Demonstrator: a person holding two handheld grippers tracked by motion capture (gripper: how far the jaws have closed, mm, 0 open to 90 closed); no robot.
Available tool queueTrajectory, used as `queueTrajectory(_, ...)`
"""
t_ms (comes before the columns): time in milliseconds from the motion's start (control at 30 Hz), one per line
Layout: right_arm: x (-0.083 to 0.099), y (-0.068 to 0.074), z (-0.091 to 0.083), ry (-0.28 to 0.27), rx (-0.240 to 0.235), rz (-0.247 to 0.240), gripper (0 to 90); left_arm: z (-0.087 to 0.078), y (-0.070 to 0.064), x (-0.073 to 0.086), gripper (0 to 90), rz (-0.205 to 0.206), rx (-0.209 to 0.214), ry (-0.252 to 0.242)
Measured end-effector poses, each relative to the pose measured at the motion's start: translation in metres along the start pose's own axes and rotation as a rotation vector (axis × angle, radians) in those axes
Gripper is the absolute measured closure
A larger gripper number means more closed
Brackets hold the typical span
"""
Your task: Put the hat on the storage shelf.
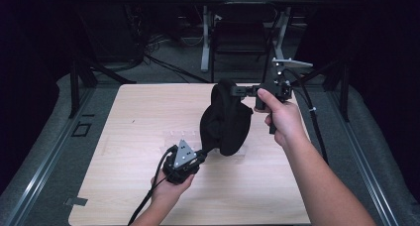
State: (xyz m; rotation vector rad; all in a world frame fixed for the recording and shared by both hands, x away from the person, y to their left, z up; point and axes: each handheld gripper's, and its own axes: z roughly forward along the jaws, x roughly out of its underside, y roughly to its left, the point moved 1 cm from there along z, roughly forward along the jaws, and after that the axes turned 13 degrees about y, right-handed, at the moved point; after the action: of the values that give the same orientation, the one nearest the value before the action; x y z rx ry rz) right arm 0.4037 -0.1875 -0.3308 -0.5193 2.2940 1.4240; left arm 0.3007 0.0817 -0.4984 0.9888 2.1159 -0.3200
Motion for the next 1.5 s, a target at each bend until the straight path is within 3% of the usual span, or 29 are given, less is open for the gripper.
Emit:
queueTrajectory(433,-0.003,0.009,0.009,0.018,-0.008,-0.018,87.9,0.001,0.014,0.005,80.4,-0.042,0.035,-0.013)
queueTrajectory(1033,-0.01,0.006,0.023,0.02,-0.023,-0.01,87.6,0.004,0.026,0.018,82.6,-0.094,0.082,-0.014)
queueTrajectory(1500,-0.014,0.004,0.03,0.016,-0.035,-0.006,87.6,0.004,0.023,0.015,82.7,-0.068,0.057,-0.01)
